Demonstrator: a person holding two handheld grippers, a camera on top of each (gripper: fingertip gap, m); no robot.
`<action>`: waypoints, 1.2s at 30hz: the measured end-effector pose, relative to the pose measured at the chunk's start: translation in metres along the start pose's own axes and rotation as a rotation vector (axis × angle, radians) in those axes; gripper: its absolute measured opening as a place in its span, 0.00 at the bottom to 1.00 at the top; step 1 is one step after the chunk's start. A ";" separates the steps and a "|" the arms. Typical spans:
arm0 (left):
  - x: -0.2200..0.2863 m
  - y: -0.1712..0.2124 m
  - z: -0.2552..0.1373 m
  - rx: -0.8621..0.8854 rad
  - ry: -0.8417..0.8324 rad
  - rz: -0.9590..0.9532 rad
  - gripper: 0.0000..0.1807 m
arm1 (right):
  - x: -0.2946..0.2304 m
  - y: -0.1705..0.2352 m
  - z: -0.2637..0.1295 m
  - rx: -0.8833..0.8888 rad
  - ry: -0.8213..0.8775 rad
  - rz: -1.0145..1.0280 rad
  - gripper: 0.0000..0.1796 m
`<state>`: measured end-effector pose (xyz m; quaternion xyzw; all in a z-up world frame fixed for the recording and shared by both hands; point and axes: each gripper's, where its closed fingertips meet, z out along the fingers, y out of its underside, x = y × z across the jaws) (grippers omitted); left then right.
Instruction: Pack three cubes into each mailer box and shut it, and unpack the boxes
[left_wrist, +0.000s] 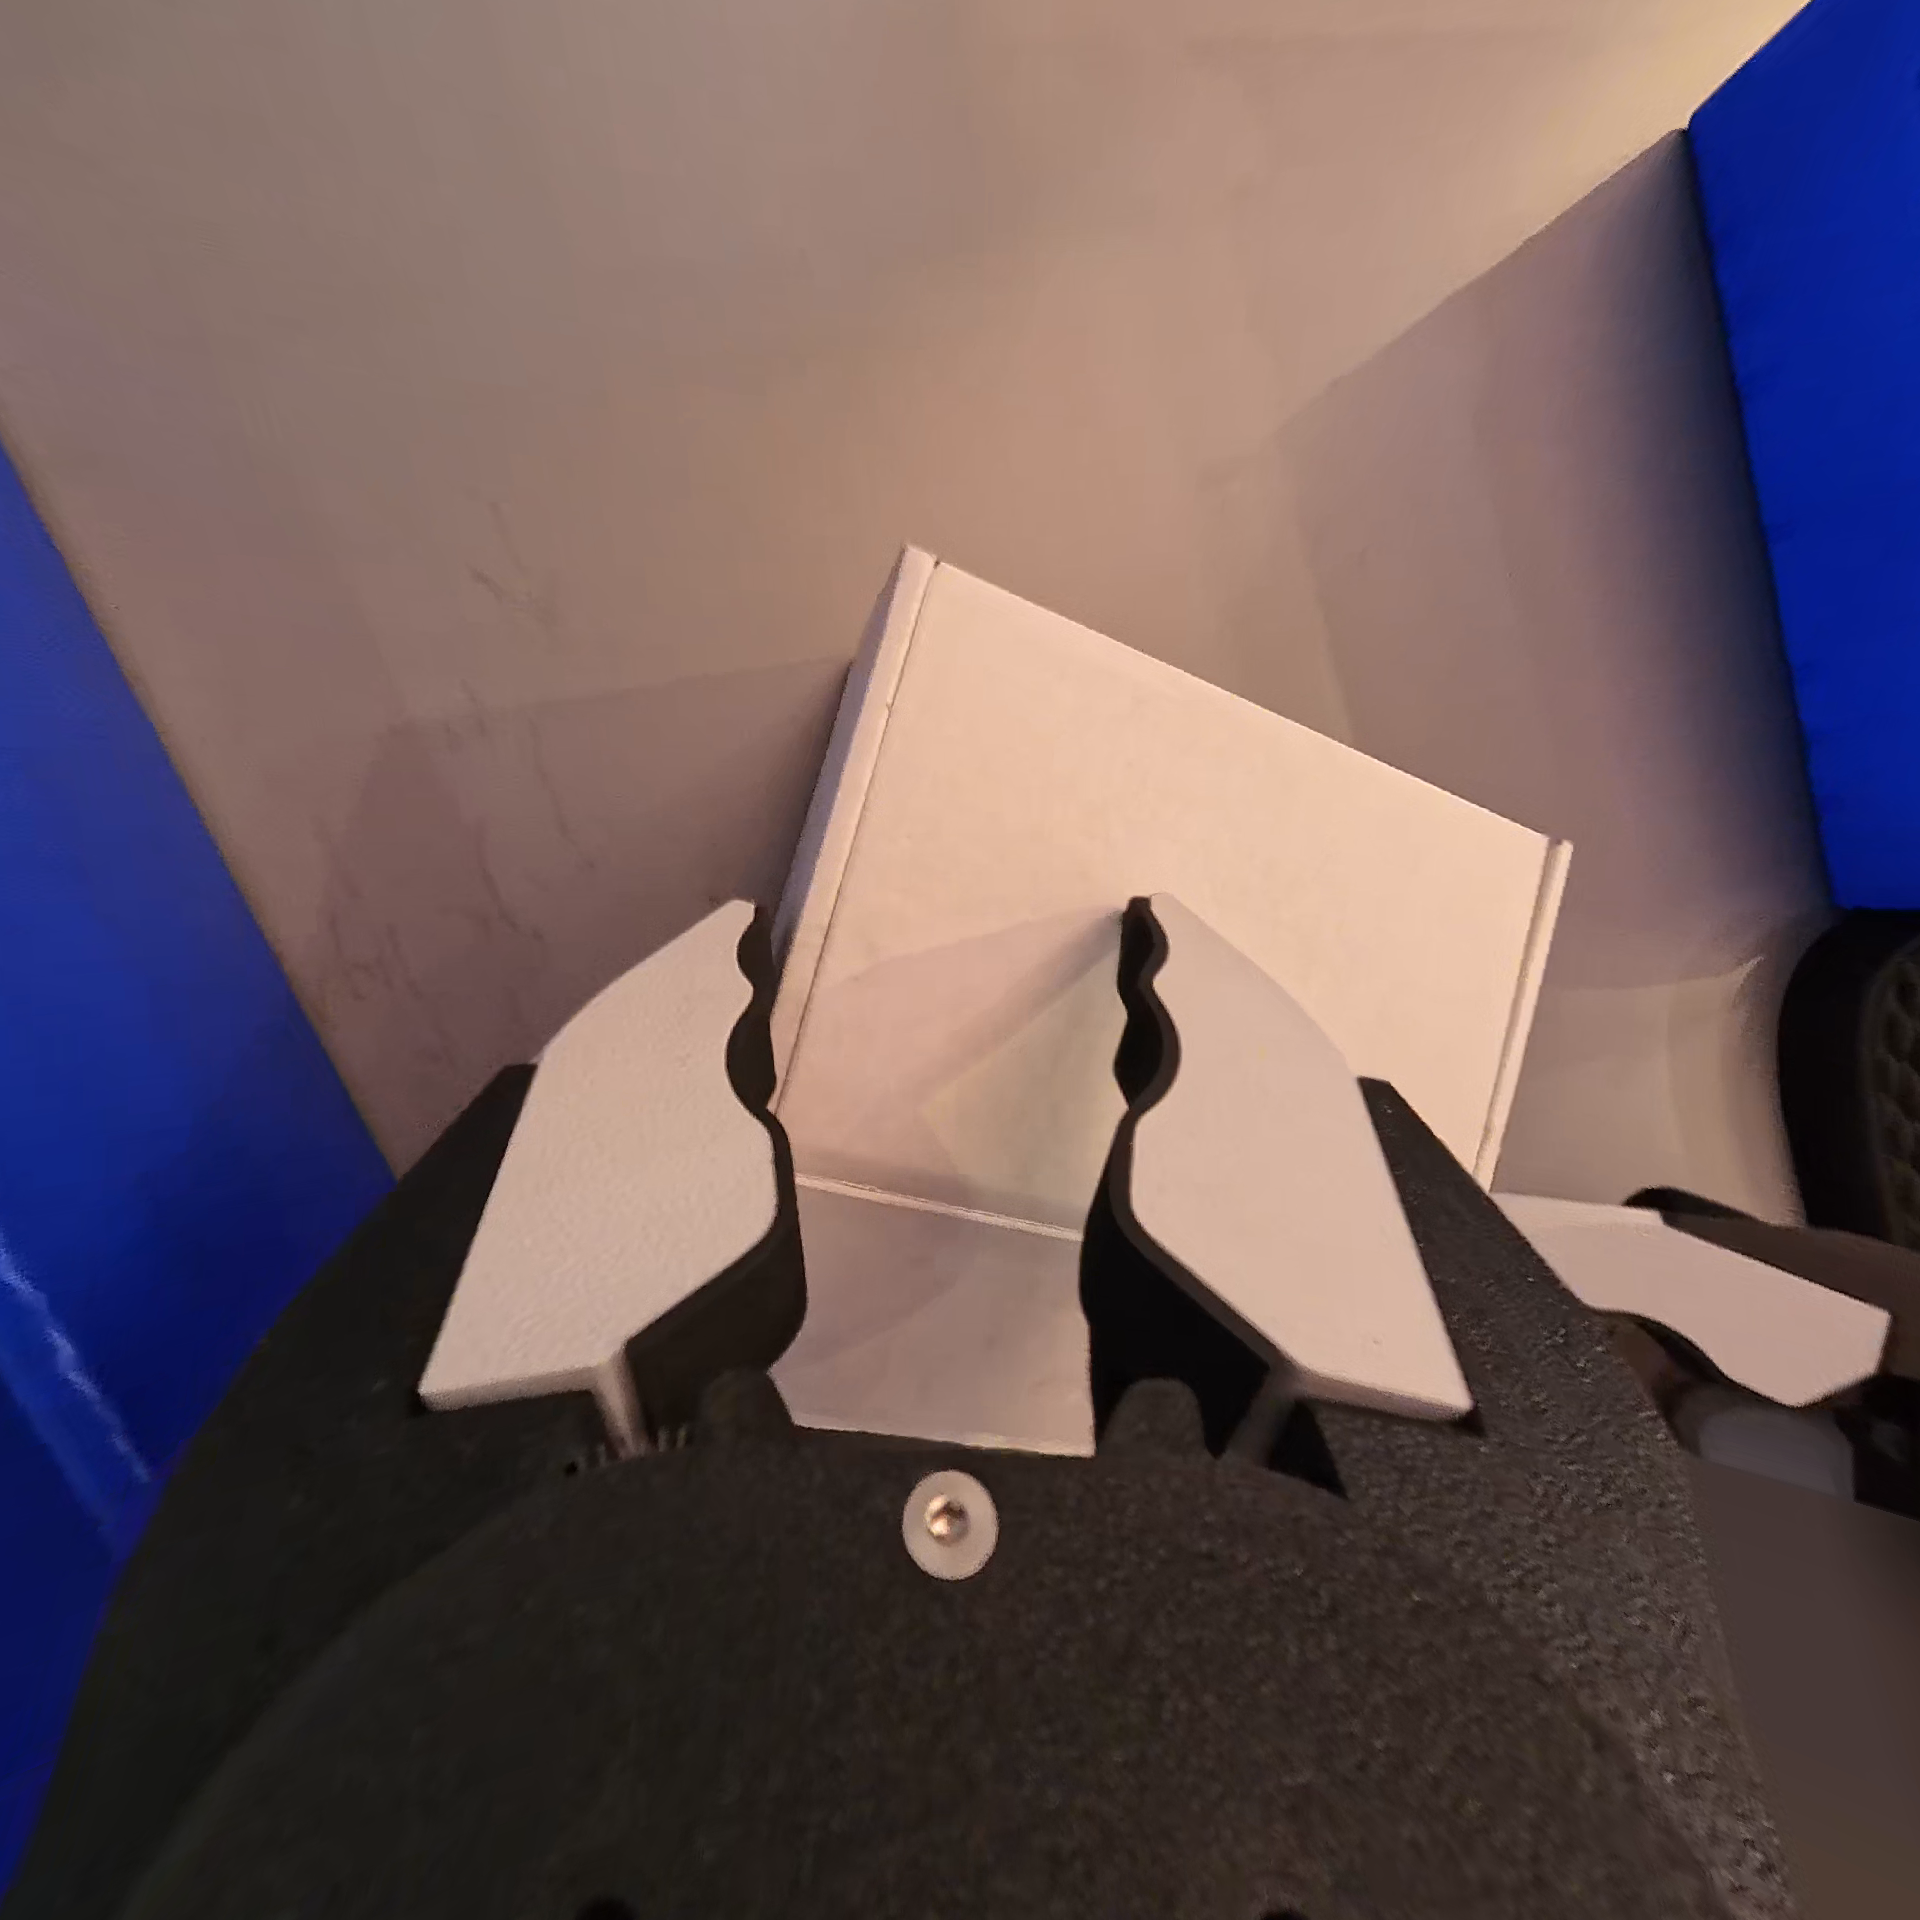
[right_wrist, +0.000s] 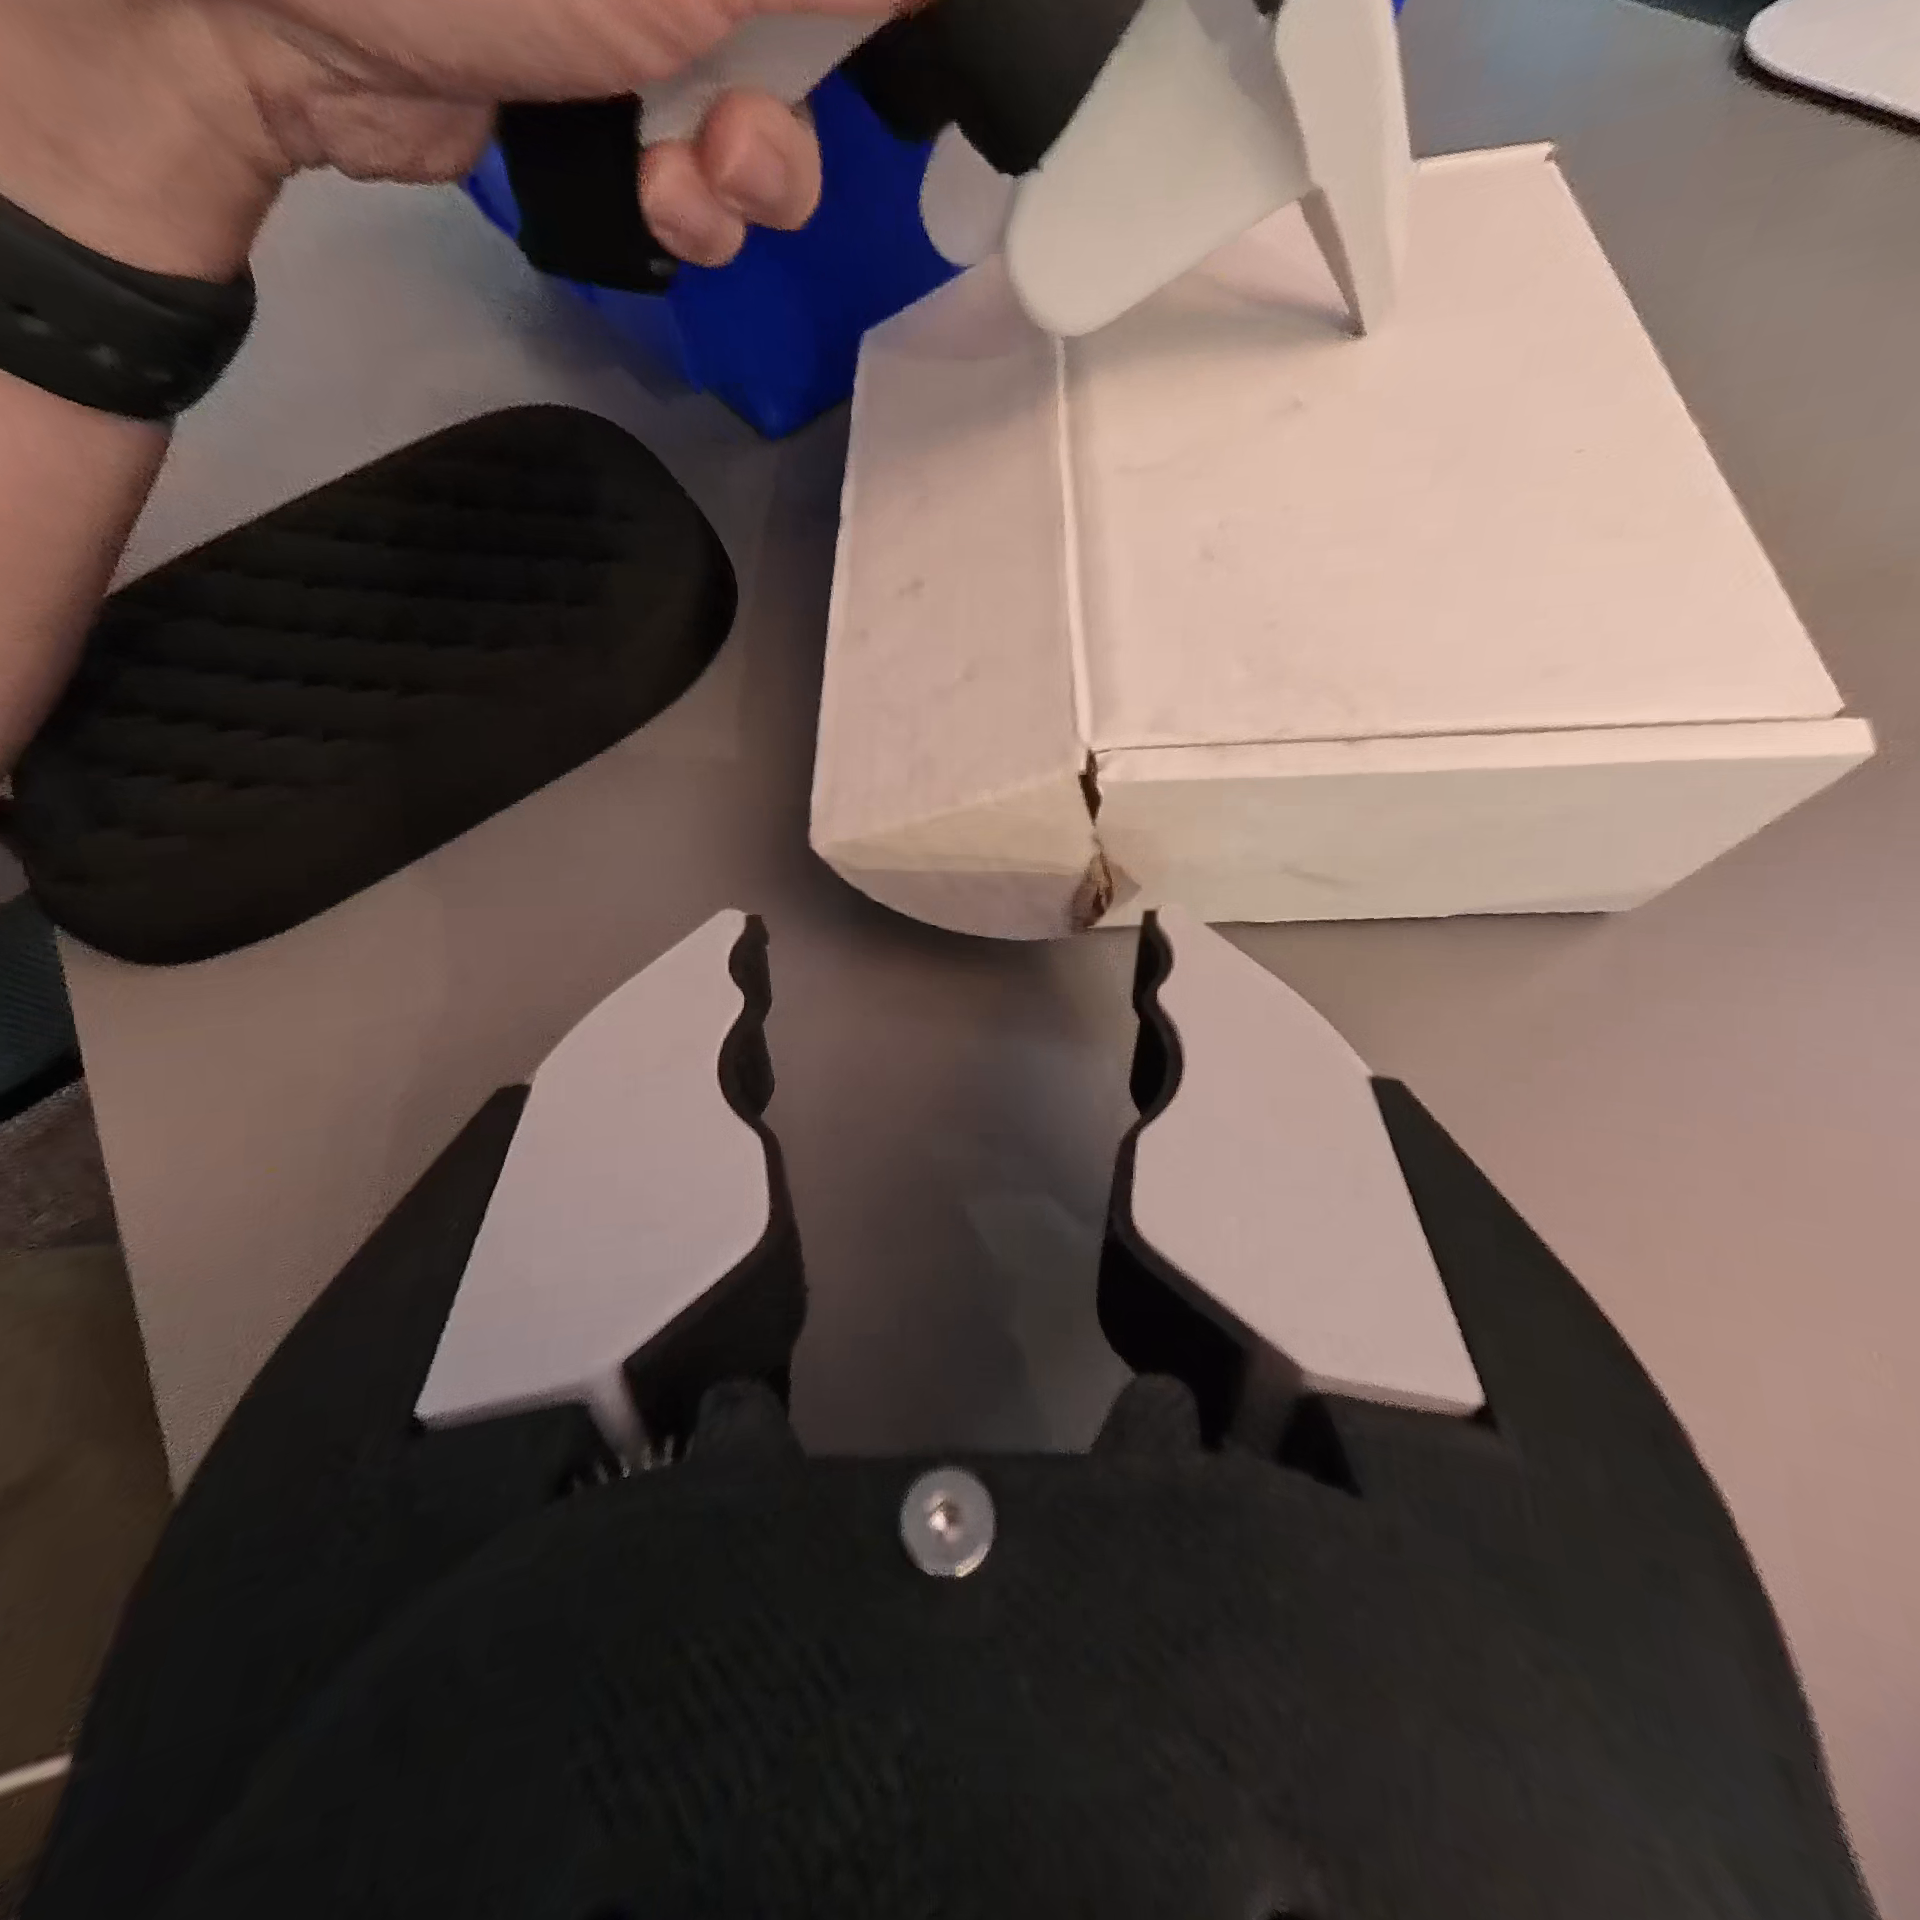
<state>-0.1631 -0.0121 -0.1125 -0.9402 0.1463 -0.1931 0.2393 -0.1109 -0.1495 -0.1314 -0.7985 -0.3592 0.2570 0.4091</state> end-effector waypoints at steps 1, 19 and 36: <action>0.003 0.003 0.000 -0.011 0.014 -0.009 0.36 | 0.000 0.003 -0.003 -0.015 -0.013 0.005 0.39; 0.070 0.068 -0.012 -0.087 0.261 0.009 0.45 | 0.017 0.021 -0.067 -0.080 0.061 0.023 0.48; 0.079 0.119 -0.086 0.416 0.390 0.352 0.39 | 0.040 0.024 -0.089 -0.042 0.075 -0.119 0.51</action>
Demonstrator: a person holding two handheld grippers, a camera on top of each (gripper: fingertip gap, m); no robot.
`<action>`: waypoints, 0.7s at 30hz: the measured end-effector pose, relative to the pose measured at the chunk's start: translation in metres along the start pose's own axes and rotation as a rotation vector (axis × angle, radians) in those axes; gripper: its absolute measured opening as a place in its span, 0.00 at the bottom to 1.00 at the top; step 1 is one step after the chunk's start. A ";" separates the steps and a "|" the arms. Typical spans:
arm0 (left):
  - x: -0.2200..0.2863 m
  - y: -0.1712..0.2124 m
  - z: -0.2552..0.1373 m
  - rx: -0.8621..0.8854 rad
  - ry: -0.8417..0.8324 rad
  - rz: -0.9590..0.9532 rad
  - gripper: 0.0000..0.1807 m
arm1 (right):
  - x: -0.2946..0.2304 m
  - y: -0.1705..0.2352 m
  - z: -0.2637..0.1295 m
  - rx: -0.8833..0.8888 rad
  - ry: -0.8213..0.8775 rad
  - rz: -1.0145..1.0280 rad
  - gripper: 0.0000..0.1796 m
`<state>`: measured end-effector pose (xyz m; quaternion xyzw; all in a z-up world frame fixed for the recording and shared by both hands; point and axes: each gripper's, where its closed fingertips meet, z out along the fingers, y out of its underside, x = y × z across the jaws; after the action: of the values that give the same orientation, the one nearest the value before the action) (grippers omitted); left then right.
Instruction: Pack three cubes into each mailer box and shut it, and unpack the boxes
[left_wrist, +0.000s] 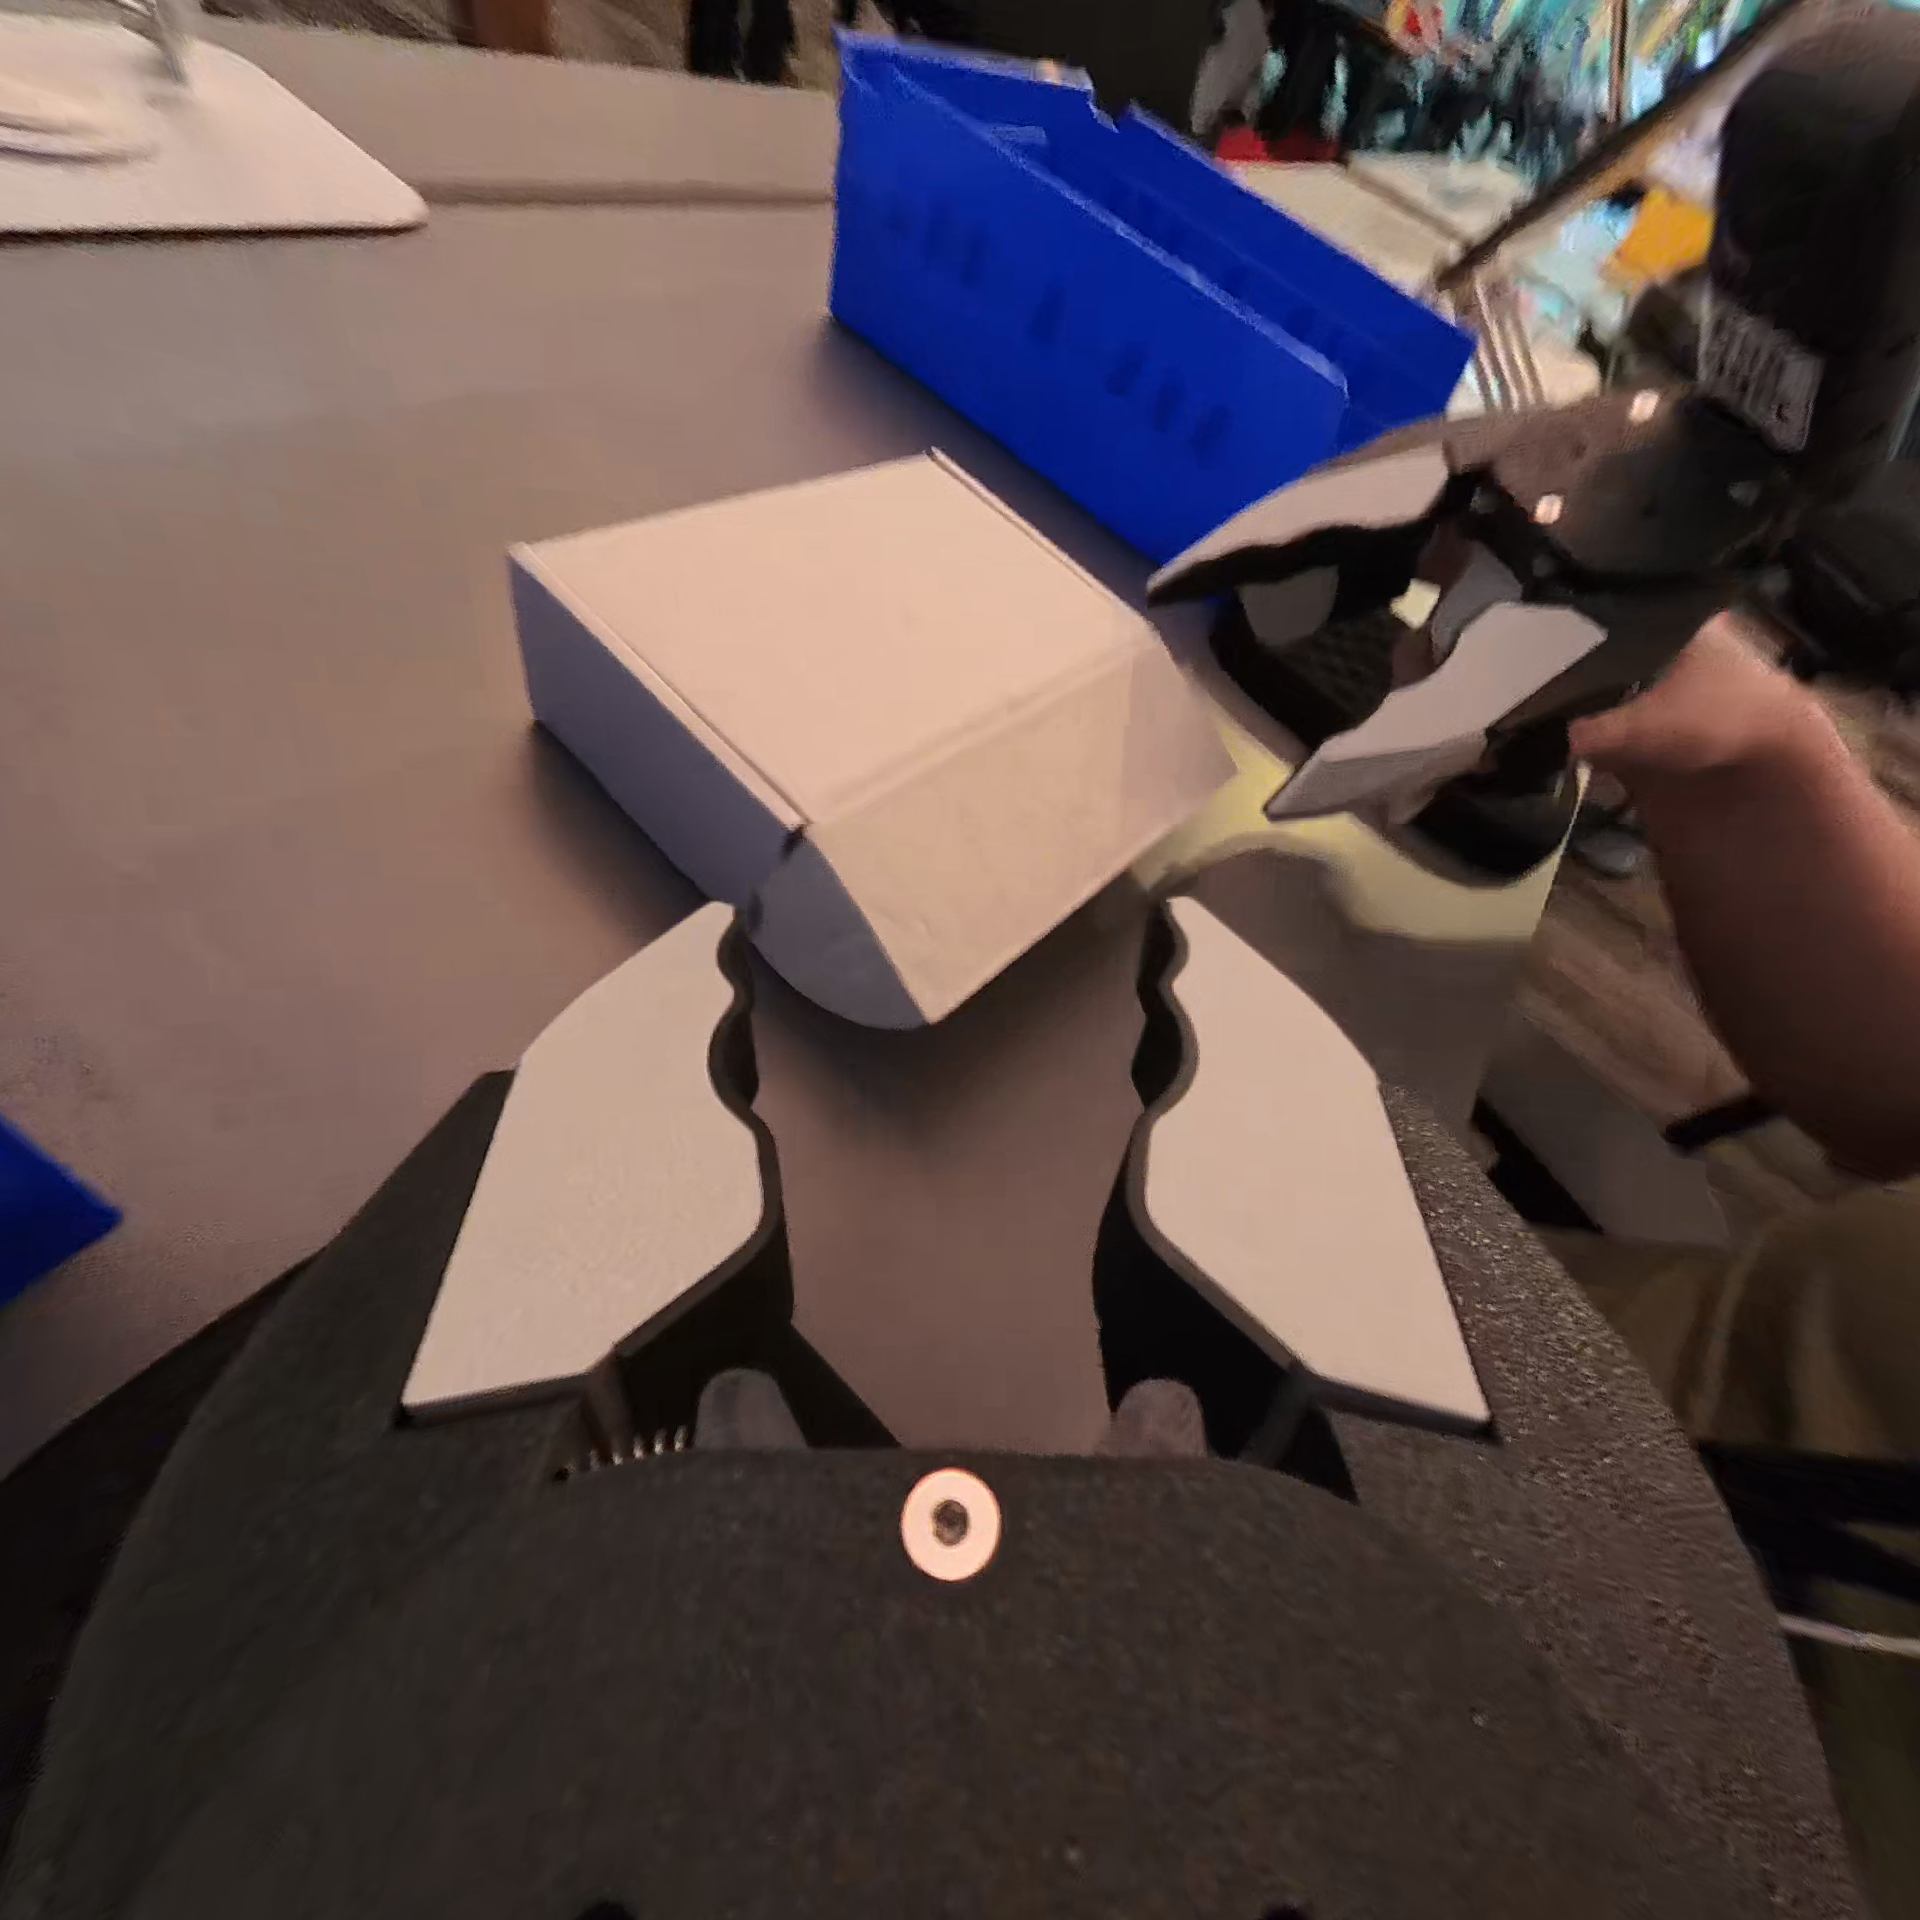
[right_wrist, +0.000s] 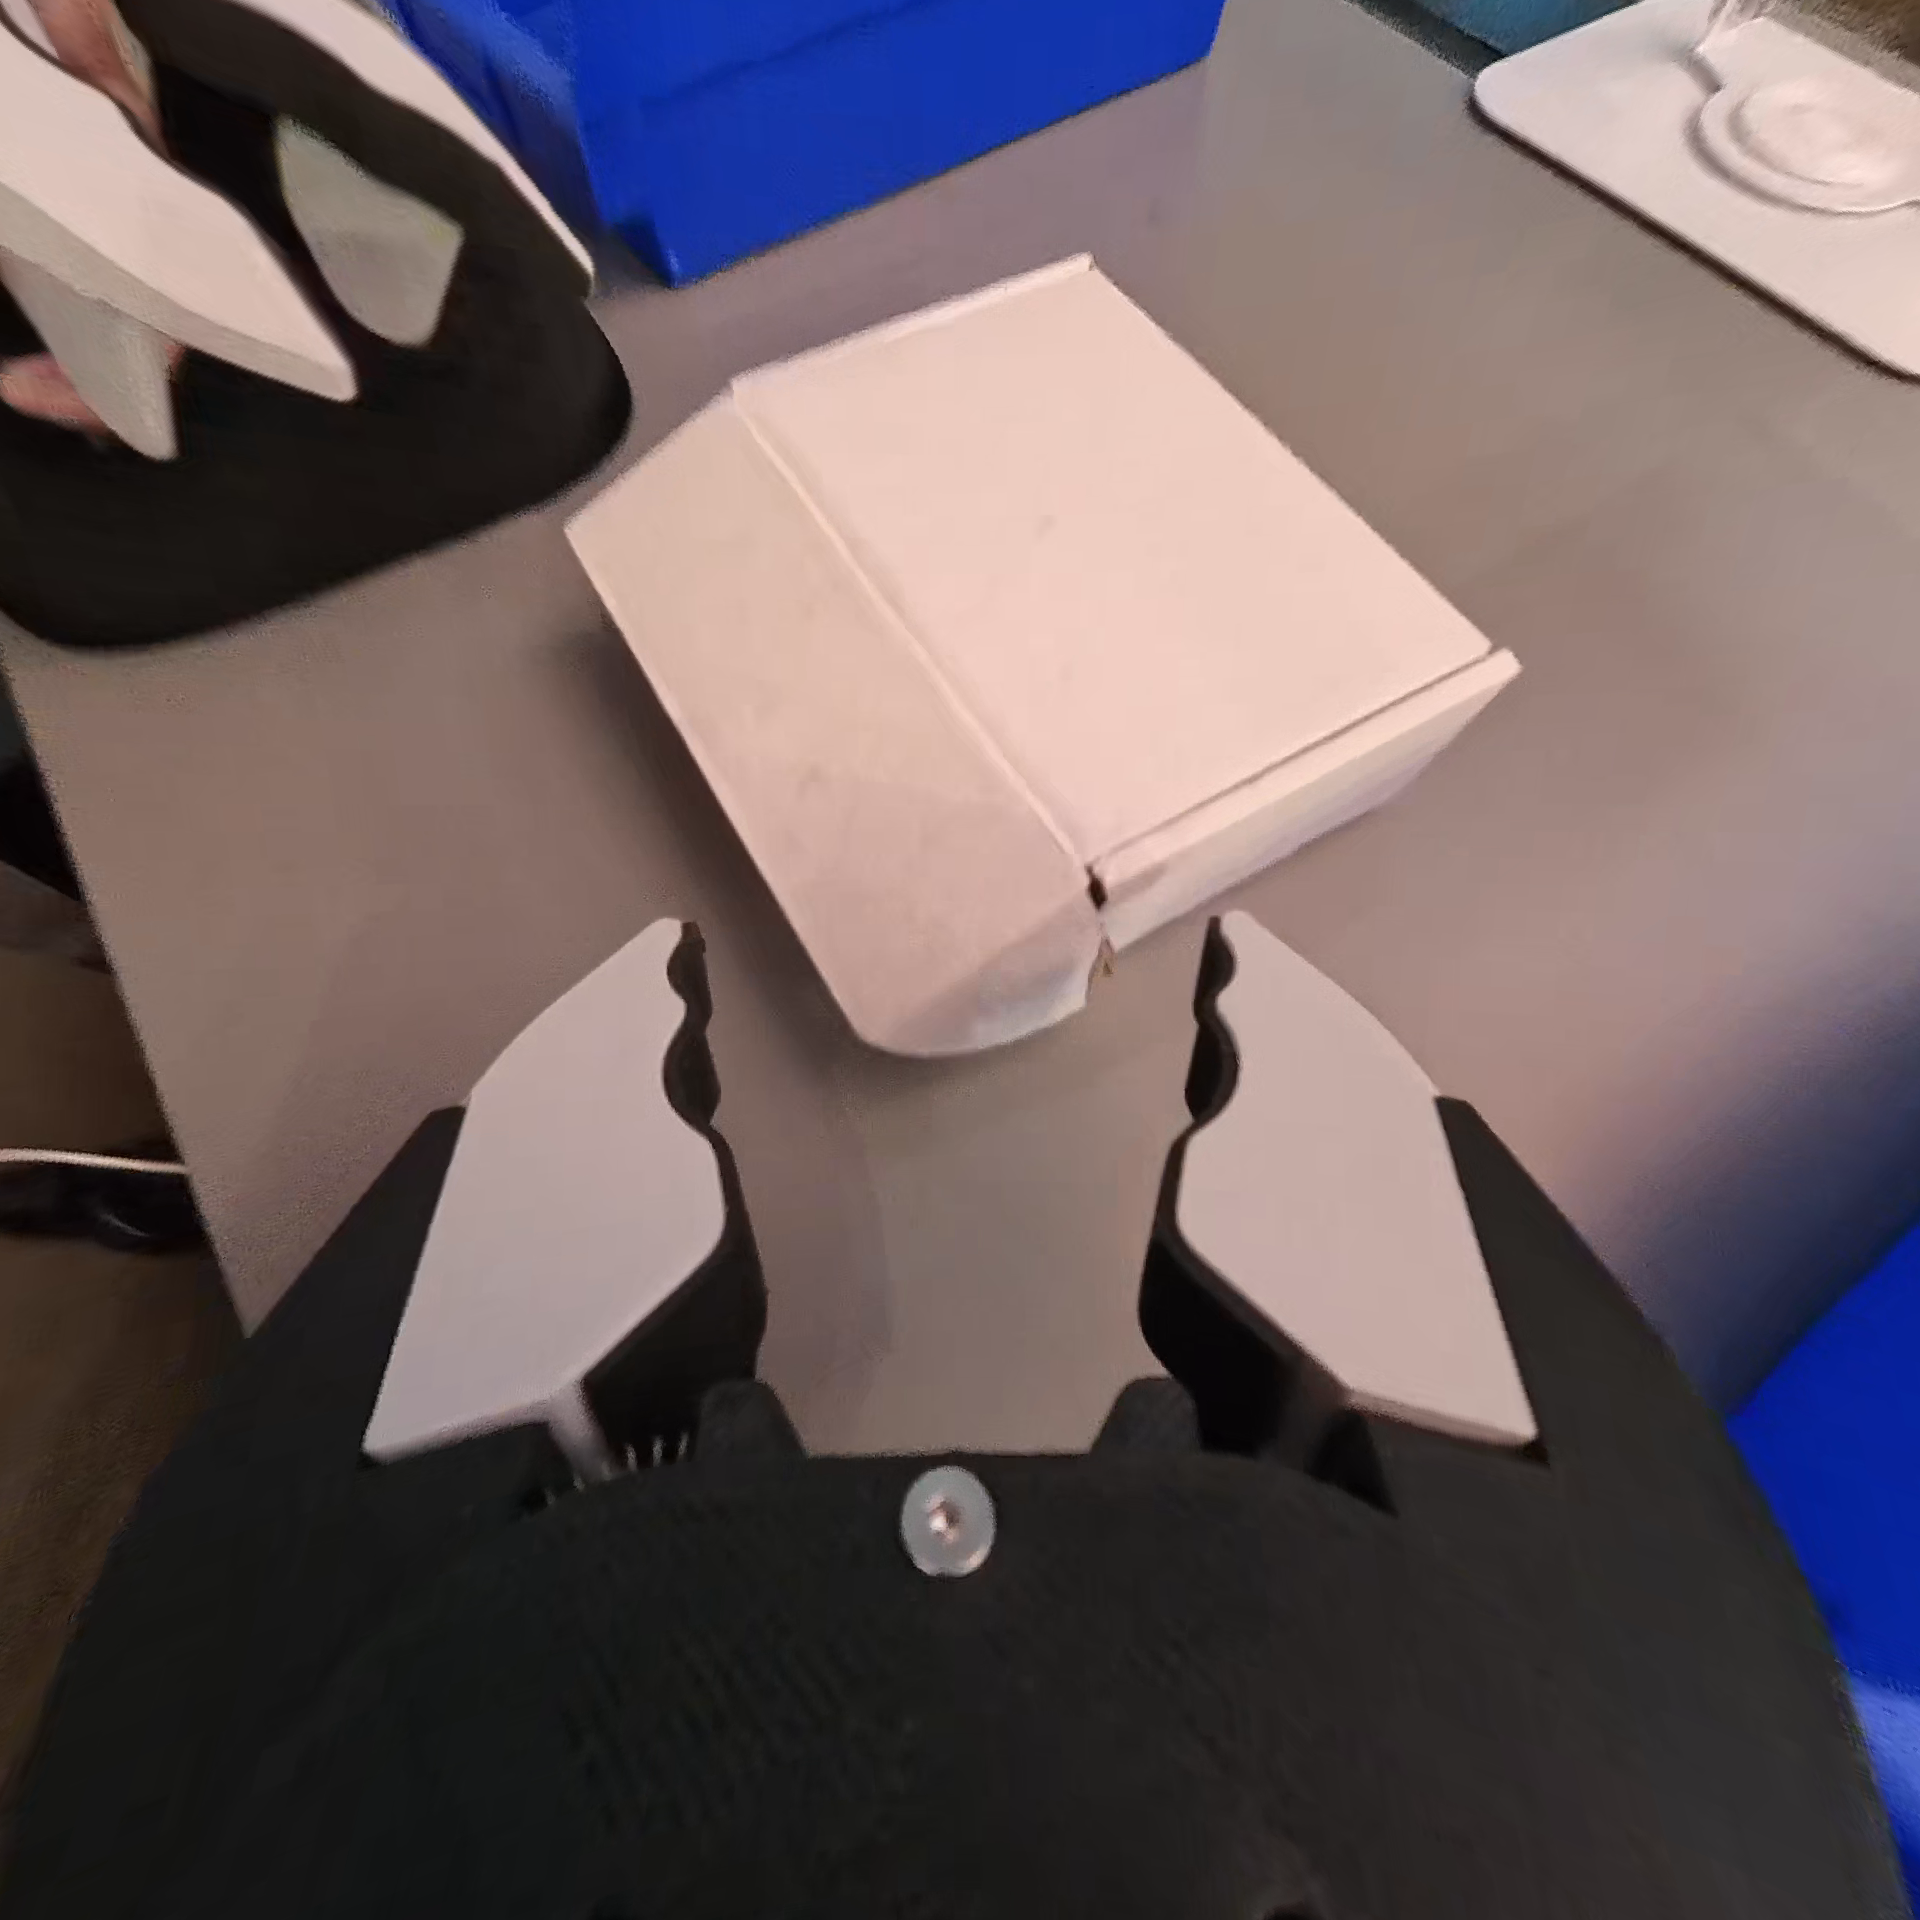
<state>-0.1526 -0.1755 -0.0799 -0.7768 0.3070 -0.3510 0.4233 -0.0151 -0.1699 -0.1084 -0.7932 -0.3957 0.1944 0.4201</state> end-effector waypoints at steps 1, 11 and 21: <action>0.002 0.009 0.003 -0.047 -0.005 0.057 0.40 | -0.001 0.006 -0.002 -0.019 0.027 -0.027 0.50; -0.026 0.036 0.021 -0.252 -0.404 0.545 0.31 | 0.002 0.026 -0.009 -0.065 0.359 -0.218 0.36; -0.047 0.048 0.030 -0.405 -0.523 0.606 0.16 | 0.011 0.023 0.001 -0.038 0.560 -0.302 0.22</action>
<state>-0.1633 -0.1475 -0.1475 -0.7815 0.4661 0.0642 0.4098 0.0015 -0.1681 -0.1276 -0.7558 -0.3814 -0.1037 0.5220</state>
